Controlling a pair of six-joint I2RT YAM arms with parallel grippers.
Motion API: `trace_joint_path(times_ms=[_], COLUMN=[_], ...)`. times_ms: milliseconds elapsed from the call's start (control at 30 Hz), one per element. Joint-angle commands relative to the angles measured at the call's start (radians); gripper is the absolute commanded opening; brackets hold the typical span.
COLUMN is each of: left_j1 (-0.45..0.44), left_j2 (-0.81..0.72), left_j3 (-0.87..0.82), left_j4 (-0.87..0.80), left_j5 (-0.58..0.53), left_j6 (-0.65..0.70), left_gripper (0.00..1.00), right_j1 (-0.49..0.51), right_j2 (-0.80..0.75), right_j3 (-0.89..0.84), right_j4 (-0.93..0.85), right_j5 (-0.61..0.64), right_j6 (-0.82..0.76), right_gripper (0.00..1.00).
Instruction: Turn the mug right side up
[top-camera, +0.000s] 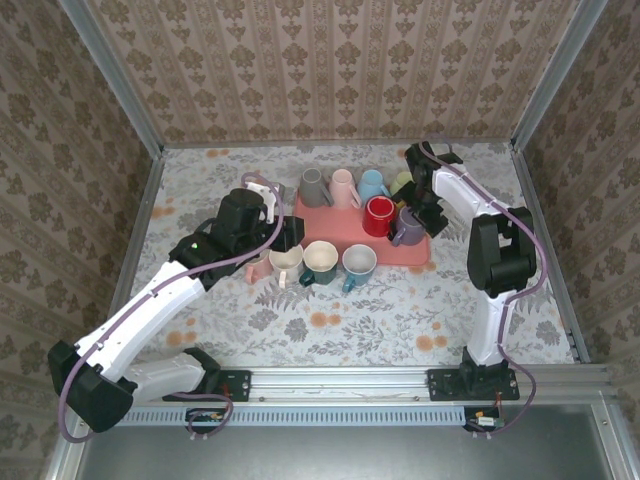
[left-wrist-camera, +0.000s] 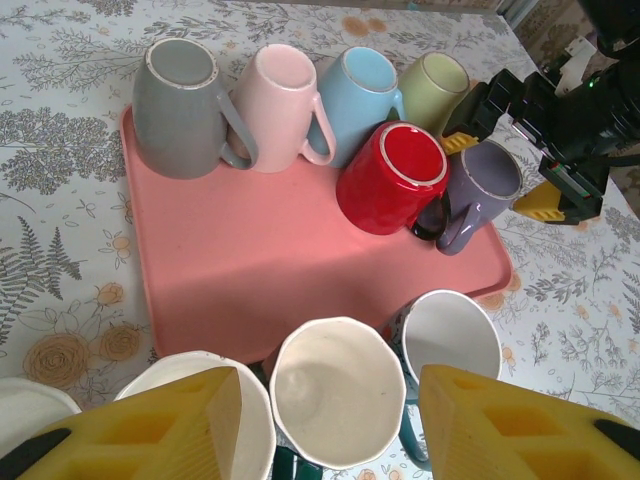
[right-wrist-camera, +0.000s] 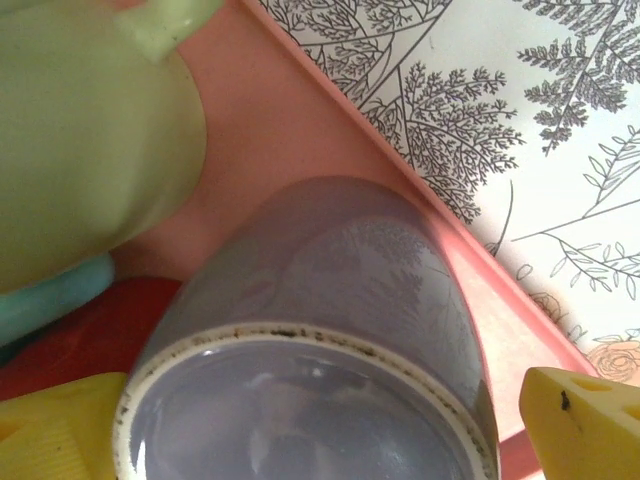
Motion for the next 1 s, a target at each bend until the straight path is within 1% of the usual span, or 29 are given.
trace_joint_path(times_ms=[0, 233, 267, 333, 400, 500, 600, 700, 767, 833, 933, 967], left_j1=[0.003, 0.001, 0.001, -0.001, -0.001, 0.0, 0.004, 0.002, 0.003, 0.006, 0.009, 0.011], left_j2=[-0.003, 0.012, 0.014, 0.017, 0.017, 0.018, 0.026, 0.033, 0.03, 0.03, 0.035, 0.037], left_j3=[-0.012, -0.013, -0.012, -0.012, -0.012, -0.015, -0.003, 0.033, 0.05, 0.062, 0.052, 0.042], left_j4=[0.022, 0.018, 0.017, 0.014, 0.014, 0.022, 0.029, 0.018, 0.022, 0.05, 0.146, 0.19], left_j5=[-0.014, -0.03, -0.033, -0.042, -0.05, -0.045, 0.018, 0.092, 0.136, 0.185, 0.291, 0.329], left_j6=[0.02, 0.032, 0.035, 0.045, 0.052, 0.037, 0.009, -0.009, -0.028, -0.056, -0.102, -0.125], left_gripper=[0.51, 0.51, 0.51, 0.51, 0.51, 0.51, 0.51, 0.53, 0.57, 0.61, 0.72, 0.73], right_j1=[-0.007, -0.019, -0.021, -0.023, -0.024, -0.033, -0.043, -0.043, -0.044, -0.043, -0.044, -0.044], right_j2=[0.012, 0.007, -0.007, -0.058, -0.122, -0.244, -0.377, -0.546, -0.666, -0.752, -0.833, -0.856], right_j3=[-0.033, -0.089, -0.102, -0.135, -0.163, -0.213, -0.292, -0.408, -0.494, -0.544, -0.563, -0.569], right_j4=[0.03, 0.082, 0.094, 0.127, 0.147, 0.194, 0.312, 0.489, 0.634, 0.745, 0.818, 0.841], right_j5=[-0.013, -0.045, -0.051, -0.061, -0.058, -0.076, -0.16, -0.234, -0.298, -0.354, -0.431, -0.448], right_j6=[0.027, 0.036, 0.036, 0.03, 0.02, -0.011, -0.07, -0.115, -0.141, -0.161, -0.184, -0.183], right_gripper=[0.94, 0.82, 0.79, 0.72, 0.68, 0.66, 0.64, 0.59, 0.57, 0.55, 0.53, 0.51])
